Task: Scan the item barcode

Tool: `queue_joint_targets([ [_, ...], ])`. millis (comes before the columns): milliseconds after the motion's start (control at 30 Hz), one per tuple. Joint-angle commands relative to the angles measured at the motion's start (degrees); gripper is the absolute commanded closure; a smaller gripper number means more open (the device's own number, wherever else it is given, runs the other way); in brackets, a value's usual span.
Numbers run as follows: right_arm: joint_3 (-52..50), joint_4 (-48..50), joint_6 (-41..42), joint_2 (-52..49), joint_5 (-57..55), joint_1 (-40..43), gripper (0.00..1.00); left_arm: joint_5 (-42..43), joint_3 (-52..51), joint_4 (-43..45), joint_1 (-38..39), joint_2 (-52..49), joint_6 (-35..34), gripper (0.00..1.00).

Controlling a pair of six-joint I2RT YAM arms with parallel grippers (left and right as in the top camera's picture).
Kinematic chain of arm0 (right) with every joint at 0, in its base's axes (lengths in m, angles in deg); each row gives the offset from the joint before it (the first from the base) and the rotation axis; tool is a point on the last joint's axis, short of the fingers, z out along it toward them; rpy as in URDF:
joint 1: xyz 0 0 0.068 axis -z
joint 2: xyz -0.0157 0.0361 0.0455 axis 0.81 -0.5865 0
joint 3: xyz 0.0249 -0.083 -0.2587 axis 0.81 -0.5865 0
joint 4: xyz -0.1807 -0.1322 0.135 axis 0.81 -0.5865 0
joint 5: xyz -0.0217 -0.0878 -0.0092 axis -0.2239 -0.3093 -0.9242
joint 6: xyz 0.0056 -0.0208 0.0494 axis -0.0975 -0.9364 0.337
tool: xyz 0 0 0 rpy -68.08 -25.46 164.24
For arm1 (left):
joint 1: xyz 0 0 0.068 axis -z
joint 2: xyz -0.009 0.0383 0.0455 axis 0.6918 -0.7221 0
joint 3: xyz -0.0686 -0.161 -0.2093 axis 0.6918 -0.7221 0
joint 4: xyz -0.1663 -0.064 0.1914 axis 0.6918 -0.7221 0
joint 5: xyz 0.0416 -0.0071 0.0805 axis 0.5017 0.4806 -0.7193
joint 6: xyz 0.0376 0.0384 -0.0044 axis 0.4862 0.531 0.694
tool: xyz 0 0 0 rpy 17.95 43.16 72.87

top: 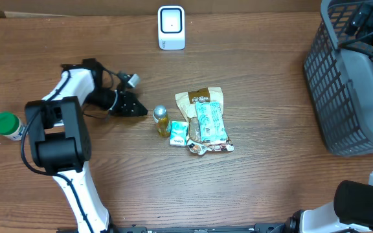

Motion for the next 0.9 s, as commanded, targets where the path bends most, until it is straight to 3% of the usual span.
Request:
queue_joint_targets([
  [0,1.0,0.2,0.2,0.5,-0.6,0.0,0.00,-1.7,0.4,-0.5,-2.5,0.0,-6.7,0.95],
  [600,1.0,0.2,0.2,0.5,-0.6,0.0,0.00,-0.5,0.4,-2.1,-0.9,0.0,-7.8,0.96],
  [867,1.0,0.2,0.2,0.5,-0.6,0.0,0.00,-6.8,0.4,-1.4,2.6,0.0,-9.9,0.96],
])
